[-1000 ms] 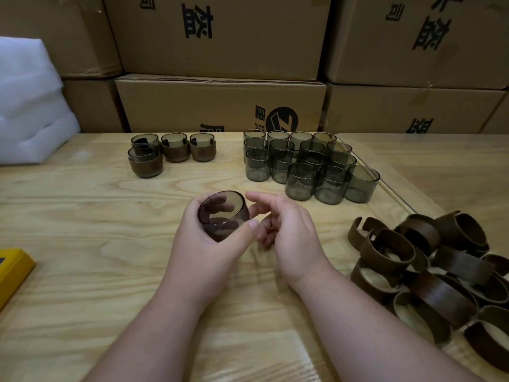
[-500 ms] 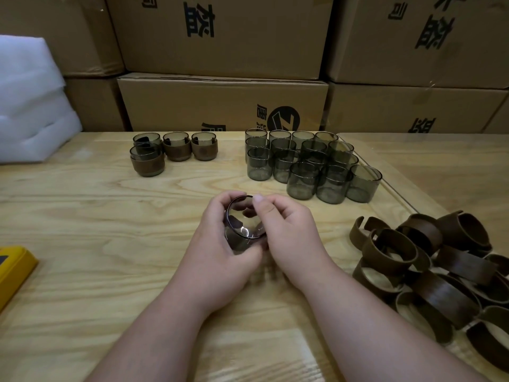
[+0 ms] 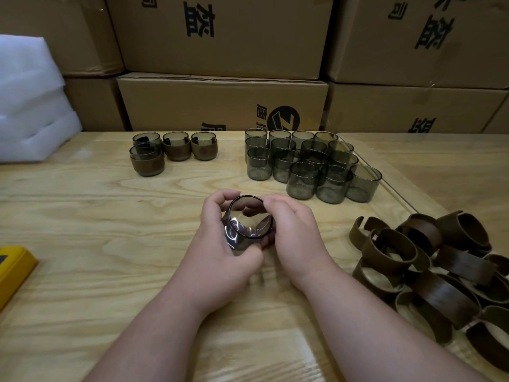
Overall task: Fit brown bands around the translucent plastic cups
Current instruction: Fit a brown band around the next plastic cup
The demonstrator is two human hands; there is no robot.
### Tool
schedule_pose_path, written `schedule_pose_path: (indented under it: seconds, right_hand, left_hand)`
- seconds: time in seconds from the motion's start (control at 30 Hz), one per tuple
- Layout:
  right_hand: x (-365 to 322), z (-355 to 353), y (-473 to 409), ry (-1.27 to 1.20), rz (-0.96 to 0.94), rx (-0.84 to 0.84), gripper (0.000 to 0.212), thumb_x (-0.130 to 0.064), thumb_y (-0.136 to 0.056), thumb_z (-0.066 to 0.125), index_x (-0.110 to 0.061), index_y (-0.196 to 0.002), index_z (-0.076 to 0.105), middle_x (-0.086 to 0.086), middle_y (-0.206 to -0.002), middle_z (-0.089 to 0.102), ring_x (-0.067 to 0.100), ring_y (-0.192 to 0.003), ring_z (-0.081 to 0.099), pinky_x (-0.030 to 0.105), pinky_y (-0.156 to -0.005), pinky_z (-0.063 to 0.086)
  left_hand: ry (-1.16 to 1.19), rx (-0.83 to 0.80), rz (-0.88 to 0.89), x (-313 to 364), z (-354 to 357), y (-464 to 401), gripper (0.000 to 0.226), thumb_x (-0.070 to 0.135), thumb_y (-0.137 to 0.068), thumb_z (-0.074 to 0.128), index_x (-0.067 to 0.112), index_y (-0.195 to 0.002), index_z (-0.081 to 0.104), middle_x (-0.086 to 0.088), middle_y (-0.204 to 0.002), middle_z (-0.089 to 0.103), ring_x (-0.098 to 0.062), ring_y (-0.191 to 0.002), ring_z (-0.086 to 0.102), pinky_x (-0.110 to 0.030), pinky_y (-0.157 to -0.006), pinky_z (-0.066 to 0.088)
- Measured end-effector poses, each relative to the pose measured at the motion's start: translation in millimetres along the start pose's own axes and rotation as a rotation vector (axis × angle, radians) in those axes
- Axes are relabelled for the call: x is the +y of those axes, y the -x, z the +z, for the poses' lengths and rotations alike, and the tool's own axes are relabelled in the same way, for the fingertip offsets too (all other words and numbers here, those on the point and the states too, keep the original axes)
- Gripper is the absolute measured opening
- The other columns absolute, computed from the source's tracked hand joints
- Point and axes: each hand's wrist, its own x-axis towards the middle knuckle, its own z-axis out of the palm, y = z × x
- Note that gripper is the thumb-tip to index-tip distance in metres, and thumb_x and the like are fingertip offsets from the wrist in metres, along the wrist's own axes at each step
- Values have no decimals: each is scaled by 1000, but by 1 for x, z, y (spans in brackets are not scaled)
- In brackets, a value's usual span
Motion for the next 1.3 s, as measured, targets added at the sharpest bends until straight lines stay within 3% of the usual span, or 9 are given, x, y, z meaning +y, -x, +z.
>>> schedule_pose_path:
  seconds: [0.27, 0.4, 0.53, 0.63, 0.7, 0.87, 1.07, 1.2, 1.3]
  right_hand:
    - [0, -3, 0, 20, -31, -97, 37, -23, -80, 45, -18, -89, 81, 10, -83, 63, 12, -67, 50, 24, -54, 40]
    - [1, -4, 1, -39, -89, -191, 35, -15, -85, 45, -20, -94, 78, -6, -81, 74, -2, -66, 63, 13, -55, 46]
    - [3, -3, 1, 3, -129, -196, 28, -15, -86, 53, -20, -105, 73, -10, -90, 76, -3, -69, 64, 11, -62, 48]
    - [9, -3, -2, 104, -102, -145, 25, -29, -79, 66, -31, -104, 72, -6, -102, 75, 21, -82, 66, 34, -75, 58]
    - [10, -2, 0, 128, -91, -130, 38, -40, -71, 74, -29, -108, 70, -3, -110, 73, 36, -97, 67, 52, -91, 59]
    - [10, -3, 0, 136, -121, -145, 50, -36, -68, 83, -19, -111, 63, -24, -92, 72, -3, -81, 70, 17, -73, 55]
    - [9, -2, 1, 183, -89, -23, 61, -55, -59, 83, -18, -102, 60, -2, -101, 71, 15, -85, 72, 34, -77, 60]
    - [5, -2, 0, 149, -71, 6, 40, -44, -83, 80, -13, -94, 58, -10, -76, 62, 4, -62, 62, 24, -61, 51]
    - [3, -1, 0, 154, -68, 40, 34, -42, -95, 69, -9, -94, 60, -1, -79, 61, 12, -67, 56, 32, -66, 48]
  left_hand:
    - [131, 105, -27, 1, 1, -3, 56, 17, -73, 77, 39, -122, 58, 20, -114, 73, -11, -102, 74, -27, -88, 59]
    - [123, 142, -38, 4, 0, -4, 58, 24, -73, 80, 38, -125, 61, 21, -115, 72, -9, -100, 74, -31, -86, 58]
    - [118, 158, -10, 7, 0, -4, 51, 26, -73, 79, 44, -119, 64, 24, -111, 72, -3, -88, 73, -18, -73, 55]
    - [100, 145, 13, 9, 0, -4, 49, 24, -77, 78, 49, -117, 64, 19, -111, 74, -3, -84, 72, -14, -72, 54]
    - [67, 140, 22, 8, -1, -3, 50, 26, -78, 77, 50, -119, 64, 18, -115, 74, -3, -85, 72, -15, -73, 54]
    - [-11, 129, -6, 4, -2, -3, 65, 28, -71, 73, 53, -129, 58, 10, -122, 70, -2, -78, 66, -19, -72, 50]
    - [-142, 102, 54, 3, 1, -1, 73, 5, -76, 77, 52, -128, 60, 26, -123, 63, -1, -90, 64, -17, -76, 49]
    - [-175, 65, 98, 6, 3, 0, 71, 12, -71, 77, 54, -126, 60, 30, -125, 59, -7, -94, 65, -15, -76, 50]
    - [-175, 65, 112, 7, 3, -1, 74, 23, -68, 76, 65, -125, 55, 33, -126, 58, -7, -98, 66, -15, -78, 51]
